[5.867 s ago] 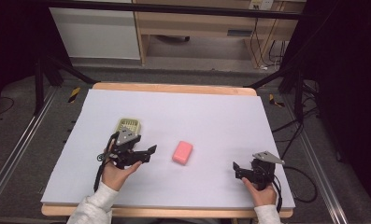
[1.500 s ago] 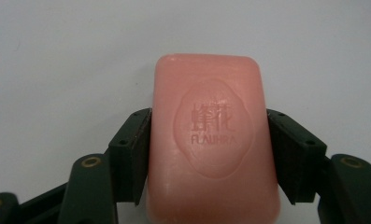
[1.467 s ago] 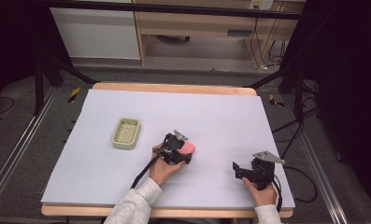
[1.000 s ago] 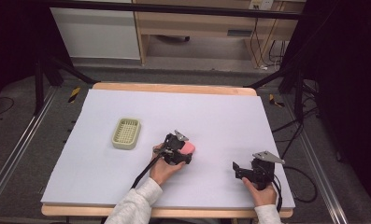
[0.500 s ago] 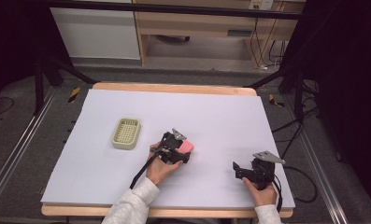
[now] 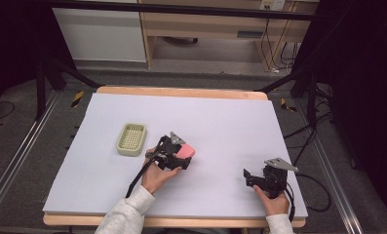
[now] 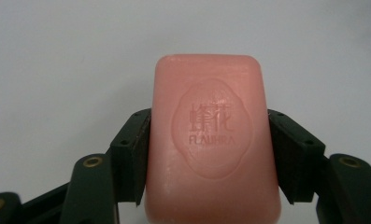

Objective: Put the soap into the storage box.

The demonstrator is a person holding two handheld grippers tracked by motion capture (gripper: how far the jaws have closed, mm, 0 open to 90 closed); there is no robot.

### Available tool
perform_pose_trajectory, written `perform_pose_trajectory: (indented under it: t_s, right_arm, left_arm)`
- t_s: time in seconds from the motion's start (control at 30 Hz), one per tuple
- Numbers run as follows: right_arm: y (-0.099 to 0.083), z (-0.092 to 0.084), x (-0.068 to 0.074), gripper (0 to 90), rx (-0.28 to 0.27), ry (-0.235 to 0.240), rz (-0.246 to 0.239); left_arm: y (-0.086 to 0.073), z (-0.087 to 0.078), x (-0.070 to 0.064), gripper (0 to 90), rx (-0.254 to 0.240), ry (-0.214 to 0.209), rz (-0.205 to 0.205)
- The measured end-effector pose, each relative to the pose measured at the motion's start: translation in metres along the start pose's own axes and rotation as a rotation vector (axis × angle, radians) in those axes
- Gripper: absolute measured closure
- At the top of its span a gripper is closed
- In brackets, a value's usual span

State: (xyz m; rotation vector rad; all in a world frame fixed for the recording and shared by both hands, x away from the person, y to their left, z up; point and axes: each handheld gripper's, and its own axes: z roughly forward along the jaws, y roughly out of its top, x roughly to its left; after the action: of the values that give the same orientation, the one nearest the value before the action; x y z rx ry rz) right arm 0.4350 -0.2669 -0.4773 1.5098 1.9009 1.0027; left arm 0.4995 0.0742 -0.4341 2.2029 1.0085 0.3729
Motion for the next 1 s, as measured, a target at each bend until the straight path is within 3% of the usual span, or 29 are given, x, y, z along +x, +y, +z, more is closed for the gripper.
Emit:
perform_pose_trajectory:
  t_s: [1.0]
  right_arm:
    - [0.000,-0.001,-0.001,5.1,-0.005,-0.006,0.012]
  left_arm:
    - [-0.024,-0.050,0.046,37.2,-0.044,0.046,-0.055]
